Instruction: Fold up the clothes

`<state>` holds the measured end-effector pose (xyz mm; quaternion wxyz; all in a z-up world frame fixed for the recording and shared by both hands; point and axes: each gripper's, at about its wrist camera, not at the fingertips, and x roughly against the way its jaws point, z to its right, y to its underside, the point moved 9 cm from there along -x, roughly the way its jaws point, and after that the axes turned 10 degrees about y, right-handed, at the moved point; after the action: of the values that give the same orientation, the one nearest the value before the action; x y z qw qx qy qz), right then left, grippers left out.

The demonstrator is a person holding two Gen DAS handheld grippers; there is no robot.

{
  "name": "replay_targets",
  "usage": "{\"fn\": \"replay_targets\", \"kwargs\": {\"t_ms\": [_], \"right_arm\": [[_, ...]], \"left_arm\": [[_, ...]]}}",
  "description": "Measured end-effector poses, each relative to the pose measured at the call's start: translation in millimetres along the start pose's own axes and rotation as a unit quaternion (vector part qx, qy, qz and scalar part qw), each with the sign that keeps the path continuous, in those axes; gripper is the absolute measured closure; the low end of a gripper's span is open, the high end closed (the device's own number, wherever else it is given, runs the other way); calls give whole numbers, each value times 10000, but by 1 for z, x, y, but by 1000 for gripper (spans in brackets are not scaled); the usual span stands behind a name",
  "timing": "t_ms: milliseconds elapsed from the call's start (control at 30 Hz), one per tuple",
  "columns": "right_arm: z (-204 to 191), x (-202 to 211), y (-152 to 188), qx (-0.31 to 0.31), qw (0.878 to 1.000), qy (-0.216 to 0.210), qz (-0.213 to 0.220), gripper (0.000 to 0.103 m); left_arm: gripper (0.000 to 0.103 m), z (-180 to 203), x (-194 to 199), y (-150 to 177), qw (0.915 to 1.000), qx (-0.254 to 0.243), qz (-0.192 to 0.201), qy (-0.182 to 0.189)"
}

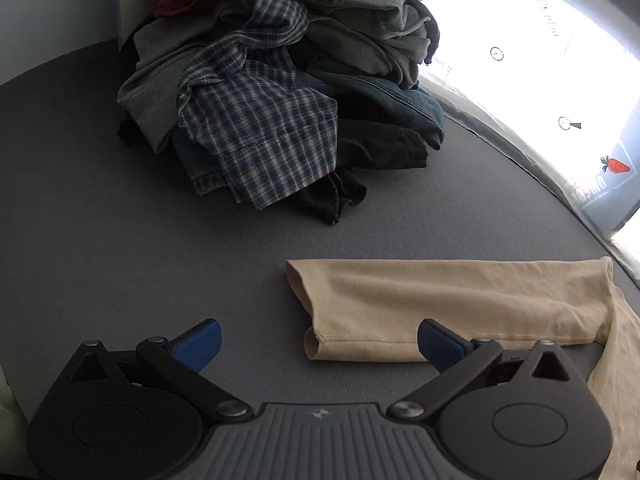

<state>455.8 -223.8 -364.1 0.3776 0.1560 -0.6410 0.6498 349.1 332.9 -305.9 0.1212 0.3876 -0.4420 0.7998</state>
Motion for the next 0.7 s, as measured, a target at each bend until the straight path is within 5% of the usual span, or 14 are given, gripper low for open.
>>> {"fn": "replay_targets", "kwargs": {"t_ms": [200,267,333,400,700], "right_arm": [[2,1,9,-226,9990,94,384,0],[2,2,9,-238,9987,86,452,0],[2,2,9,-241,9986,83,462,0],[2,1,9,-244,9986,81,468,0],[1,1,10,-255,9985,62,481,0]], "left_arm": [[20,-3,-33,-6,9994,-224,-255,-114],[39,0,-34,-9,9991,-320,-184,-196],[78,1,-34,-10,9994,-275,-154,-168],[100,1,-34,-11,9998,-117,-173,-30],[99,-9,-12,1,9991,270,-115,-302]]}}
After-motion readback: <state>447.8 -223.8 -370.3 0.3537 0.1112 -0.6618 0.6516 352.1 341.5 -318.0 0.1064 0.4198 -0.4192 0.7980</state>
